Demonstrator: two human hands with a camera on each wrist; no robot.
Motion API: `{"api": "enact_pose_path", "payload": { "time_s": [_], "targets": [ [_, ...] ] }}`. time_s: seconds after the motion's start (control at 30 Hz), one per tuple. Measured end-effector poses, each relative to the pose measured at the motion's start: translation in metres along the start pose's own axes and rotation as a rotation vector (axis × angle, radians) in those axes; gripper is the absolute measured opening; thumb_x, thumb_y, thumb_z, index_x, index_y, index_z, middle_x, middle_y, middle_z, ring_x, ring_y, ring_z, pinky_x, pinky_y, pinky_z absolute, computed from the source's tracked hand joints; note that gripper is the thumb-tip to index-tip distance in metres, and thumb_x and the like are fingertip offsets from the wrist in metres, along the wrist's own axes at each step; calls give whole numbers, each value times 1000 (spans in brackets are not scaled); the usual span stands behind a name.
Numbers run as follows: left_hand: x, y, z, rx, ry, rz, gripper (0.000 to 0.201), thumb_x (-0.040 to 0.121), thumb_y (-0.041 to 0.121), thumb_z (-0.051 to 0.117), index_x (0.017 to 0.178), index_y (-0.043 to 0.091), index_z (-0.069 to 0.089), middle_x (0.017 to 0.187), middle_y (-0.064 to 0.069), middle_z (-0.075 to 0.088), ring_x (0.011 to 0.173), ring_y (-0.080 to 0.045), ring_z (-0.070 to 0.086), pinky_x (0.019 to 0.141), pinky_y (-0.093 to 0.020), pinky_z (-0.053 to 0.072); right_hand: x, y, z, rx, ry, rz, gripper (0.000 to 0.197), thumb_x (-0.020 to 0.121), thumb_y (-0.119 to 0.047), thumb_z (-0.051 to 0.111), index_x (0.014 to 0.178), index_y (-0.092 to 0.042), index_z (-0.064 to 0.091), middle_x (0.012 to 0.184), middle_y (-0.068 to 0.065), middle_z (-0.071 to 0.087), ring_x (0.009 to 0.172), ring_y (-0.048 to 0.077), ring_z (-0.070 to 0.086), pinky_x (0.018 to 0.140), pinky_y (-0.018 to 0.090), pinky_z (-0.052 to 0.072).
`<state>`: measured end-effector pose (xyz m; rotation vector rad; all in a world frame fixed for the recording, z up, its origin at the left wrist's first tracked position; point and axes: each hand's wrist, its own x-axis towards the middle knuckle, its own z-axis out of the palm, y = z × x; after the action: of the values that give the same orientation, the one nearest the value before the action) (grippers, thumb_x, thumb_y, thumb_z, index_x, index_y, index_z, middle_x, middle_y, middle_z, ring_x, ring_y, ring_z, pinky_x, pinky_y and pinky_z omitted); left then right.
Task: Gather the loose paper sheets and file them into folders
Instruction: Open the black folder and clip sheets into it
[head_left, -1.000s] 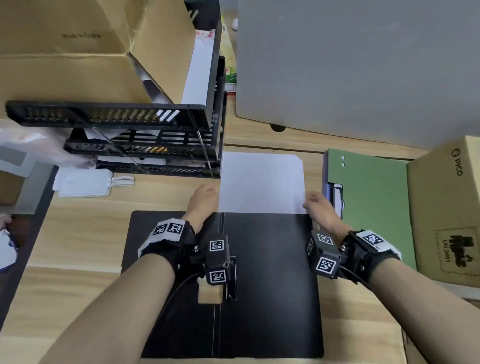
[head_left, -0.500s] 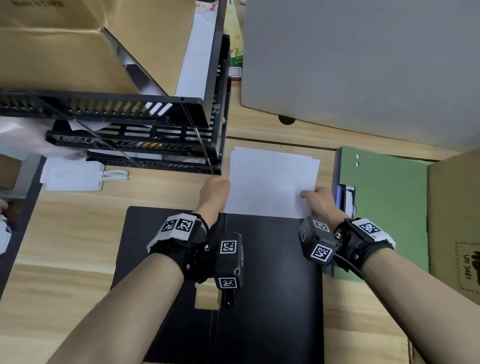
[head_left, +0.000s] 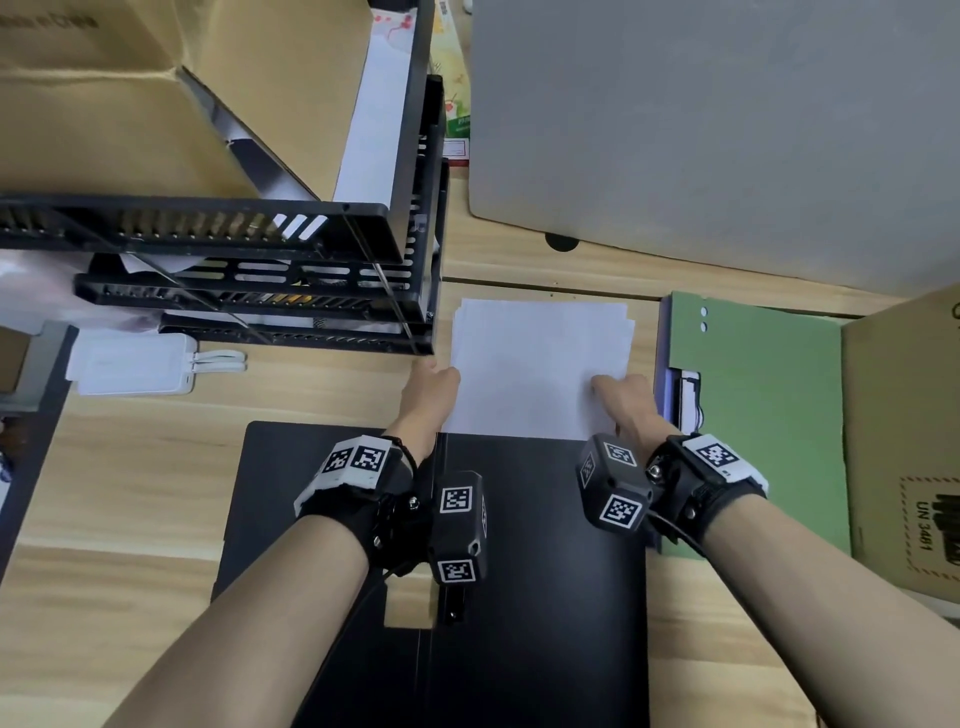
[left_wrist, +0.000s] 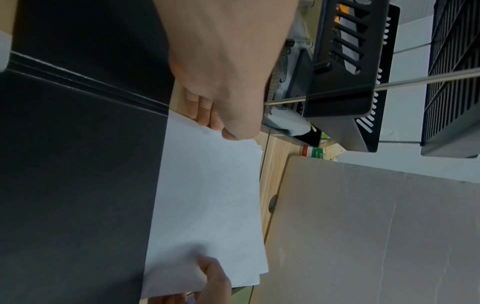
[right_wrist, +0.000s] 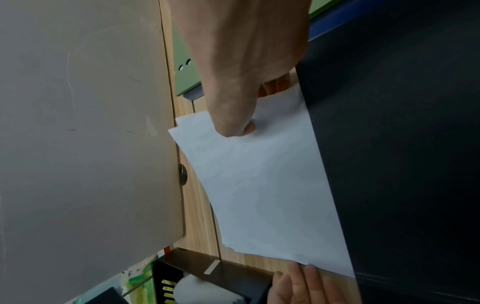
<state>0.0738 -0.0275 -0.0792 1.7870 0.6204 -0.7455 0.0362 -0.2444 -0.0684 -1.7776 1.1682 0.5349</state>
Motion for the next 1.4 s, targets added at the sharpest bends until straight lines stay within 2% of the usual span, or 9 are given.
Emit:
{"api": "enact_pose_path", "payload": {
  "time_s": [0.1, 0.27, 0.4, 0.77, 1.07, 1.13, 1.2, 1.33, 1.4],
  "targets": [
    [4, -4, 2, -4, 32, 5, 57, 82, 18, 41, 138, 8, 45, 139, -10, 52, 125, -36, 51, 107, -51, 40, -8, -4, 1, 1, -11, 11, 51, 80, -20, 52, 125, 4, 50, 112, 14, 61, 96, 32, 57, 68, 30, 43],
    [-1, -1, 3, -11, 35, 34, 8, 72, 7, 34, 67, 13, 37, 73, -10, 41, 69, -21, 36, 65, -32, 27, -16, -7, 2, -194, 60, 26, 59, 82, -26, 53, 136, -1, 44, 140, 18, 40, 123, 38, 44, 99, 44, 44],
    [-6, 5, 8, 5, 65, 90, 30, 75, 0, 38, 61, 18, 20, 76, -2, 29, 60, -17, 21, 47, -25, 20, -4, 0, 3, -75, 42, -47, 68, 60, -31, 50, 123, -6, 52, 131, 15, 53, 104, 34, 58, 70, 35, 51],
    [-15, 13, 12, -5, -60, 108, 9, 85, 9, 42, 82, 17, 44, 81, -3, 41, 74, -18, 35, 72, -32, 29, -19, -1, -16, 58, -34, 10, 32, 92, -12, 48, 119, 4, 47, 77, 4, 47, 62, 16, 43, 50, 26, 29],
    [-17, 0, 12, -76, -103, 30, 46, 92, 10, 46, 139, 11, 41, 126, 0, 45, 109, -19, 46, 87, -30, 37, -20, 9, -27, 132, -60, 32, 41, 93, -20, 53, 130, -6, 42, 109, 9, 48, 67, 16, 46, 51, 27, 31],
    [-17, -2, 13, -95, -79, 34, 35, 93, 9, 47, 127, 15, 44, 111, 7, 43, 98, -15, 44, 80, -28, 37, -22, 9, -27, 145, -60, 14, 51, 94, -18, 53, 139, 3, 39, 121, 10, 53, 84, 23, 56, 56, 26, 36],
    [-22, 0, 14, -84, -46, 21, 18, 89, 8, 49, 101, 21, 44, 92, 8, 42, 89, -18, 43, 69, -27, 36, -28, 8, -29, 162, -52, -33, 34, 95, -12, 51, 124, 7, 49, 120, 15, 59, 89, 28, 62, 54, 22, 37],
    [-17, -13, 15, -85, -21, 15, 87, 59, 33, 60, 140, 25, 28, 126, -1, 55, 116, -29, 53, 102, -48, 43, -48, 4, -31, 313, -105, -190, 10, 95, -10, 51, 89, -11, 59, 83, 2, 67, 67, 16, 62, 57, 23, 49],
    [-18, -13, 15, -102, -29, 59, 73, 57, 36, 58, 129, 32, 46, 115, 4, 65, 108, -27, 59, 102, -48, 44, -53, 0, -34, 391, -98, -253, 13, 86, -17, 58, 90, -5, 59, 85, 7, 67, 75, 23, 62, 68, 33, 51]
  ]
}}
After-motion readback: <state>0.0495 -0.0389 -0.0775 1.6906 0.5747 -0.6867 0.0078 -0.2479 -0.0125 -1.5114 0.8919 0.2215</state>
